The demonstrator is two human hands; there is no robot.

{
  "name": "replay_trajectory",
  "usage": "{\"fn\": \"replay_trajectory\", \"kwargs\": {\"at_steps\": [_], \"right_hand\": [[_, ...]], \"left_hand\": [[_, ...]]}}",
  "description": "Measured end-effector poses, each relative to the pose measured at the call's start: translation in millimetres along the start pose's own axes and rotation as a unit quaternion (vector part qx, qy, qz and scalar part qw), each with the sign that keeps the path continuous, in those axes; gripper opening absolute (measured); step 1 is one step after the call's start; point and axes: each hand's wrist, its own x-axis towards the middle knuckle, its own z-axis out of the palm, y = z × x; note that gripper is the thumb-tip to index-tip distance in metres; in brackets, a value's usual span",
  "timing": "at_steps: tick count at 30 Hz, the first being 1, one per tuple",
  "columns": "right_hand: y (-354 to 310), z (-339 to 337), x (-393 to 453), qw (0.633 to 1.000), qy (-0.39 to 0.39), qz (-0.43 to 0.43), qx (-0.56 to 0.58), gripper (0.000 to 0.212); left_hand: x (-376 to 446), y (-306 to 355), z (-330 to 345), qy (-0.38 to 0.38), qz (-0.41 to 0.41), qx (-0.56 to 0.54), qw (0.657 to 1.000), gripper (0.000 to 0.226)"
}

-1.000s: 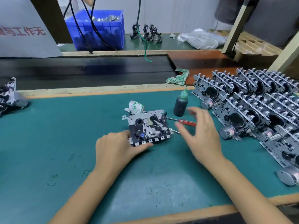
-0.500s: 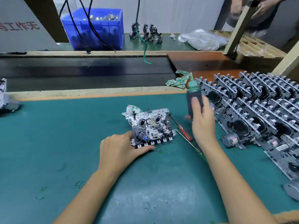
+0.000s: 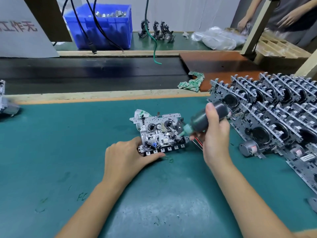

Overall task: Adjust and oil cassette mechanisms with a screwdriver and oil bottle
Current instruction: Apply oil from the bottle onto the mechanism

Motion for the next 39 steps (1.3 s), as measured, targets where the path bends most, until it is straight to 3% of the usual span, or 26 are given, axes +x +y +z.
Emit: {"fn": "replay_trajectory", "kwargs": {"at_steps": [10,19,24,32,35,39], "right_hand": [[4.9,0.5,-2.6,0.993,-0.021,-0.043,-0.104,0.027],[6.6,0.6,-4.1,0.989,-0.039,-0.065,-0.13,0.038],[8.4,-1.0,-2.9,0.988,-0.043,-0.069,-0.129,0.031],[9.8,-1.4,-2.0,0.988,-0.039,-0.074,-0.132,0.031],[8.9,-2.6,-1.6,0.987,-0.025,-0.082,-0.134,0.029],[3.5,-7.9,5.9,0.993,0.029,-0.095,-0.064,0.017]], "left_hand": [[-0.6,-0.6,1.6,0.02,0.022,-0.03,0.999,0.062],[0.2,0.0,0.5,-0.002,0.0,0.014,1.0,0.083],[-0.6,0.9,-1.6,0.01,0.012,-0.012,1.0,0.065],[-0.9,0.5,-0.9,0.013,0.013,-0.017,1.0,0.07],[-0.9,0.1,-0.1,0.005,-0.002,0.006,1.0,0.085],[-1.2,-0.1,-1.9,0.025,-0.01,-0.034,0.999,0.069]]}}
